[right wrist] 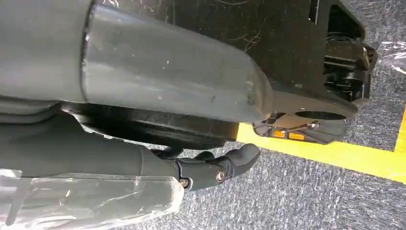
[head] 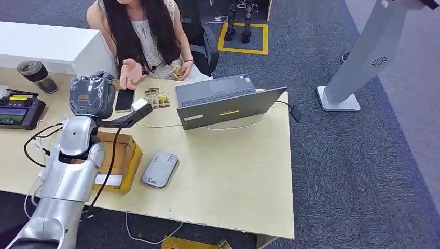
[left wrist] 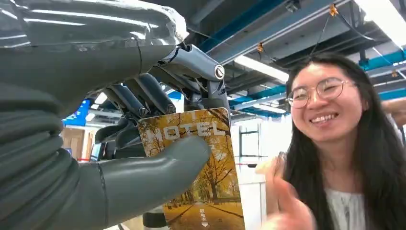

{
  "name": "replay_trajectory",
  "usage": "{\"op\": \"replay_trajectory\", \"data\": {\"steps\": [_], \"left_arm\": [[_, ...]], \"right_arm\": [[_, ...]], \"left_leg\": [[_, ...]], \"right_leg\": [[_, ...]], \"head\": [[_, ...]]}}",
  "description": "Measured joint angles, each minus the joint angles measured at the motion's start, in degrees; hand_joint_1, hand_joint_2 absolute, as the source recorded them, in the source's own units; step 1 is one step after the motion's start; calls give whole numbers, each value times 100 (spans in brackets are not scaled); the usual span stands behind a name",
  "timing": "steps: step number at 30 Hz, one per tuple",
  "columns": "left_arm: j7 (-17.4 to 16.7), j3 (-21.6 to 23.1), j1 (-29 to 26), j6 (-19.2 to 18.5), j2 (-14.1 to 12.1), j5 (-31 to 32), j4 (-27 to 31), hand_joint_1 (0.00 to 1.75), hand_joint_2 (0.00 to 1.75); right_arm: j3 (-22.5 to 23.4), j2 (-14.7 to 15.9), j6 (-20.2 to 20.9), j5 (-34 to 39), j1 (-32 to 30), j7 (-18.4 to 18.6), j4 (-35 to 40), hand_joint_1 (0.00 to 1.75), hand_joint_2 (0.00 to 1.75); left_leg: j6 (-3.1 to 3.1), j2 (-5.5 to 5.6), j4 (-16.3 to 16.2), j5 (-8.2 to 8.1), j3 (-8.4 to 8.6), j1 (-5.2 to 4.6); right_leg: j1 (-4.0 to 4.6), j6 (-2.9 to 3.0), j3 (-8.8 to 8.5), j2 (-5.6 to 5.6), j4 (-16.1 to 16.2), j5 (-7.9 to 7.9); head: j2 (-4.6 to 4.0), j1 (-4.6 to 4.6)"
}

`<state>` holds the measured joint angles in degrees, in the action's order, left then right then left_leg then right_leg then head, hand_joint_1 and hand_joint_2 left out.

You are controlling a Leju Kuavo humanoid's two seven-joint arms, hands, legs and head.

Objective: Pass the card to the sensor for recognition and then transmit it.

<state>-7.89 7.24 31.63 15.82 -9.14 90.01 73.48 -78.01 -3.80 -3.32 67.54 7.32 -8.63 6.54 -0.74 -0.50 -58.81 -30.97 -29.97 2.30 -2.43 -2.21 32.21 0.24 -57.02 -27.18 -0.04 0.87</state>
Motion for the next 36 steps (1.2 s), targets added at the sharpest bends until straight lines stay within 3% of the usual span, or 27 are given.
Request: {"op": "replay_trajectory", "data": {"steps": [5,6,20,28,31,34,36], "left_arm": [[-6,74,98,2,0,0,-196,175,175],[-7,79,109,7,0,0,-227,0,175],[63,92,18,269,124,2,-472,0,175],[265,90,-457,457,188,-167,-82,0,175],[663,54,-786,608,168,-906,289,0,175],[1337,-195,-1435,581,35,-2389,996,0,175],[2024,-661,-1956,270,-76,-3702,1613,0,175]], "right_arm": [[-31,0,0,-2,0,0,0,0,0],[-37,0,0,-4,2,2,2,0,0],[-159,-7,0,-77,25,109,7,0,0],[-159,-7,0,31,24,98,7,0,0],[-159,-7,0,138,20,63,7,0,0],[-142,-4,0,304,0,-64,4,0,0],[-127,-2,0,398,-17,-175,0,0,0]], "left_leg": [[0,1,0,0,-1,0],[0,0,0,0,-1,0],[0,0,0,0,-1,0],[0,1,0,-1,-6,0],[-1,-2,2,-2,-9,0],[1,-21,4,-5,-7,2],[2,-29,5,-7,-4,3]], "right_leg": [[0,0,0,0,0,0],[0,0,0,0,0,0],[0,0,0,1,0,0],[-1,0,-1,-1,0,-1],[-1,0,-3,2,-2,-1],[0,0,2,20,-3,-2],[2,1,9,28,-4,-8]], "head": [[0,0],[0,-2],[0,-2],[0,0],[0,0],[0,0],[0,-2]]}}
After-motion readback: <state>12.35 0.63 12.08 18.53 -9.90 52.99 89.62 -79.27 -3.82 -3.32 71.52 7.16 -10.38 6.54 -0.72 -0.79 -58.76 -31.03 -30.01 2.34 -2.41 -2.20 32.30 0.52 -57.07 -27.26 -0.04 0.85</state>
